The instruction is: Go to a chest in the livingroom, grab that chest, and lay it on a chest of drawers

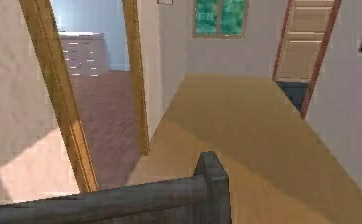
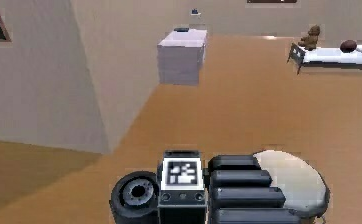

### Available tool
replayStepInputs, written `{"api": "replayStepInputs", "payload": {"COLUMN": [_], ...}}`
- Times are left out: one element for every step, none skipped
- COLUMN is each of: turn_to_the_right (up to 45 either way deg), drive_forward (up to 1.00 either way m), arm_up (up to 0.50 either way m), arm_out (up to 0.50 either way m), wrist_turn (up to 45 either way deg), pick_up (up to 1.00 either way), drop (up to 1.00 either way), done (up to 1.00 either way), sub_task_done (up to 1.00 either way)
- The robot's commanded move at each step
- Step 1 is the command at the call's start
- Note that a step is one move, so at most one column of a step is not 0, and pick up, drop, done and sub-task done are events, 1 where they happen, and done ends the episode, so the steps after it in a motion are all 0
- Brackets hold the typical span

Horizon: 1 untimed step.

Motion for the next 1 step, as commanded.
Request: {"api": "replayStepInputs", "payload": {"turn_to_the_right": [0.0], "drive_forward": [1.00], "arm_up": [0.00], "arm_out": [0.00], "wrist_turn": [0.0], "pick_up": [0.00], "drop": [0.00], "done": [0.00], "sub_task_done": [0.00]}}
